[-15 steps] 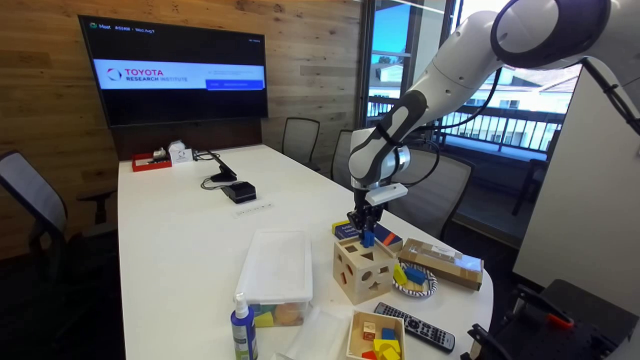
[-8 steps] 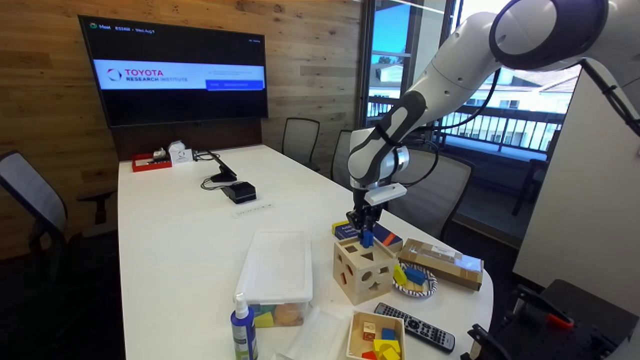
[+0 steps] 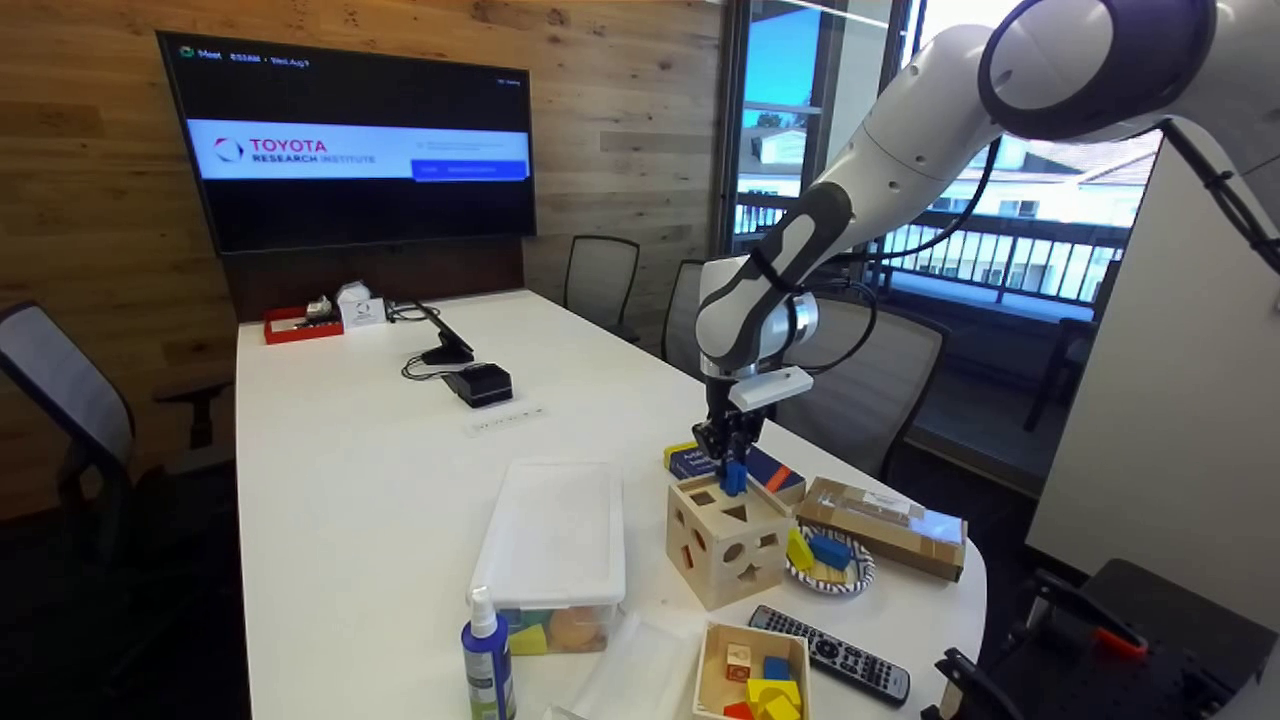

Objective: Put the blue block in the wooden toy box.

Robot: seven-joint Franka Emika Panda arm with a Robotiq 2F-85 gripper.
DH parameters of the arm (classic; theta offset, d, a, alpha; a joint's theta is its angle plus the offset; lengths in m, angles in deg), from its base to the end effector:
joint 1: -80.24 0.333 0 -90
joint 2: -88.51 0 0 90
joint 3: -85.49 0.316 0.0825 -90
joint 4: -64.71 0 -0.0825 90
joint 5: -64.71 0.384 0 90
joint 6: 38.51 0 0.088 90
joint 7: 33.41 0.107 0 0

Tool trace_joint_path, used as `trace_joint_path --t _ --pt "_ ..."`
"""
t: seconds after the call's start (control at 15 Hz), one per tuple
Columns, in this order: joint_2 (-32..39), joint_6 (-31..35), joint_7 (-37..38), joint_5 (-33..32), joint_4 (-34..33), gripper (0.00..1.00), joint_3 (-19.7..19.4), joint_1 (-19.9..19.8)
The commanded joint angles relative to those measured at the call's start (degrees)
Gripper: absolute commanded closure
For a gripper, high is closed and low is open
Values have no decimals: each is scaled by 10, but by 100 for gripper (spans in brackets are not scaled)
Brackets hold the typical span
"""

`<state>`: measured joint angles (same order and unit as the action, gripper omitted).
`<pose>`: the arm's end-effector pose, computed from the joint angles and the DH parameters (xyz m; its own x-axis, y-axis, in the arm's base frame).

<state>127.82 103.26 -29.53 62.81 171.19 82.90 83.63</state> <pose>0.6285 0.0098 0.1415 0.9975 -0.0195 -0.0672 -0.0160 -0.9985 0.0519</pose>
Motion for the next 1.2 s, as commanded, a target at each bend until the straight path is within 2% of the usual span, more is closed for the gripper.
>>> trace_joint_path --t 0.0,1.13 --pt "14 13 -3 1 0 85 9 -5" --pt "6 32 0 9 31 85 16 -10"
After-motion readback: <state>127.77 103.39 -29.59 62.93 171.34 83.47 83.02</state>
